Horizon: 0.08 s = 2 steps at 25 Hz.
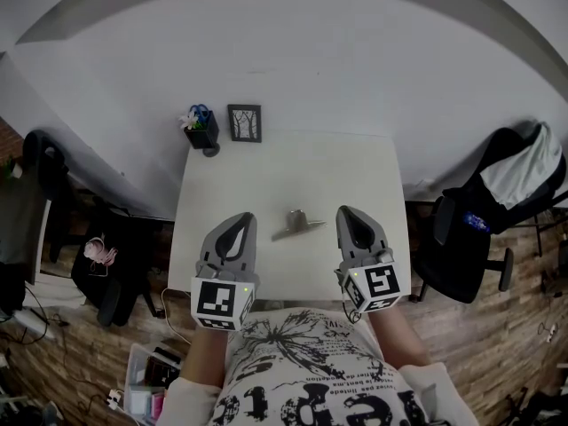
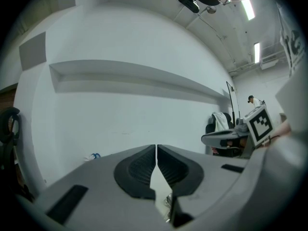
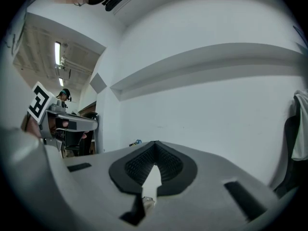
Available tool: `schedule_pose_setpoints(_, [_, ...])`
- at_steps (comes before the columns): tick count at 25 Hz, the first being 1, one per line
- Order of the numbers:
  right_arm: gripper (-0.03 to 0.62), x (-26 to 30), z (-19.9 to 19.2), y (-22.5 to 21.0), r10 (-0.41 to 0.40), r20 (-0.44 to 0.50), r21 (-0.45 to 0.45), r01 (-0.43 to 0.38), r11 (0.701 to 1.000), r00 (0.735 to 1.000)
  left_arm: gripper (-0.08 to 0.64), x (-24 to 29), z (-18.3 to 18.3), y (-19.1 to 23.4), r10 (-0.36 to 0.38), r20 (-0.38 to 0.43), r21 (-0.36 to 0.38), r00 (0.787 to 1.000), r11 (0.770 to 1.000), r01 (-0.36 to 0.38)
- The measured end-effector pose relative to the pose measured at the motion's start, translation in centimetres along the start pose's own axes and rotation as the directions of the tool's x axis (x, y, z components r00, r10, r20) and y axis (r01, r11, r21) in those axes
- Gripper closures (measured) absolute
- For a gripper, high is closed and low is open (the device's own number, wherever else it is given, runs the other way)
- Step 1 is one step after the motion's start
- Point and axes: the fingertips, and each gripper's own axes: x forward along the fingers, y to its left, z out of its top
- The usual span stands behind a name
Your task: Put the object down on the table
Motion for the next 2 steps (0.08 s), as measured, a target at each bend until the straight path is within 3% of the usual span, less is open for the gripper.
schedule_pose_setpoints(2, [0.601, 0.06, -0.06, 0.22, 0.003, 0.000, -0.004, -0.003, 1.000, 1.000, 0.548, -0.05, 0.03, 0.01, -0.002, 0.005, 0.000, 1.000, 1.000, 0.002])
